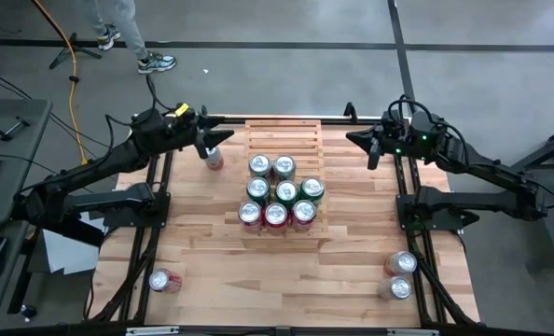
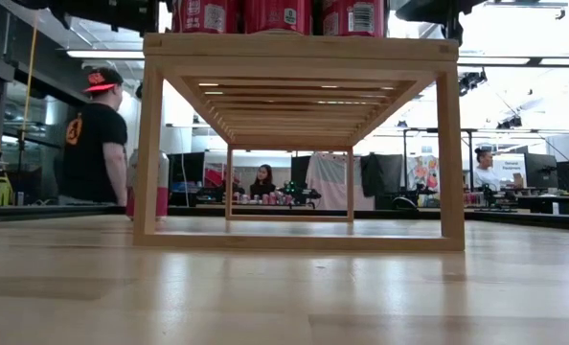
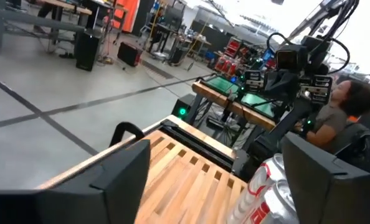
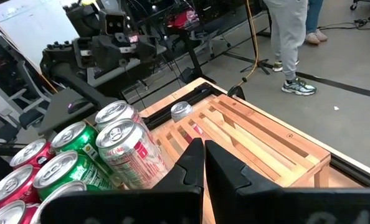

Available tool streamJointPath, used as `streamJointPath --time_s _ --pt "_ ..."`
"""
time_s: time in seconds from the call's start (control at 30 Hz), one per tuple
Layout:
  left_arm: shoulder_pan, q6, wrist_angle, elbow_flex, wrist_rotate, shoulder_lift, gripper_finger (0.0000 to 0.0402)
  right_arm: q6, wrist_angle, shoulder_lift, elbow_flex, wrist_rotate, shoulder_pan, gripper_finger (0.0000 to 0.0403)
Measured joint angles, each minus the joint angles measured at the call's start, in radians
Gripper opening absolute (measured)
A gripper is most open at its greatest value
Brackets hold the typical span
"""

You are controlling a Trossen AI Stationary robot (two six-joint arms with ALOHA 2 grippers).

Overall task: Place canned beverage on shelf
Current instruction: Put the top white-pink soda can on the shelf

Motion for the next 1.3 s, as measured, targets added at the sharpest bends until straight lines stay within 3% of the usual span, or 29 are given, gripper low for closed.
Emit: streamJointPath --time_s 0.13,0.57,1.3 --pt "0.0 0.079 -0.081 0.065 -0.017 0.02 0.0297 -0.001 0.0 0.016 0.0 0.0 0.0 0.0" --pt "0.0 0.239 -0.378 0.256 -0.102 0.06 0.0296 -0.003 0.0 0.055 0.0 0.0 -0.001 0.0" --pt "0.0 0.24 -0.47 0.279 -0.134 0.06 0.0296 -0.003 0.0 0.054 0.0 0.0 -0.001 0.0"
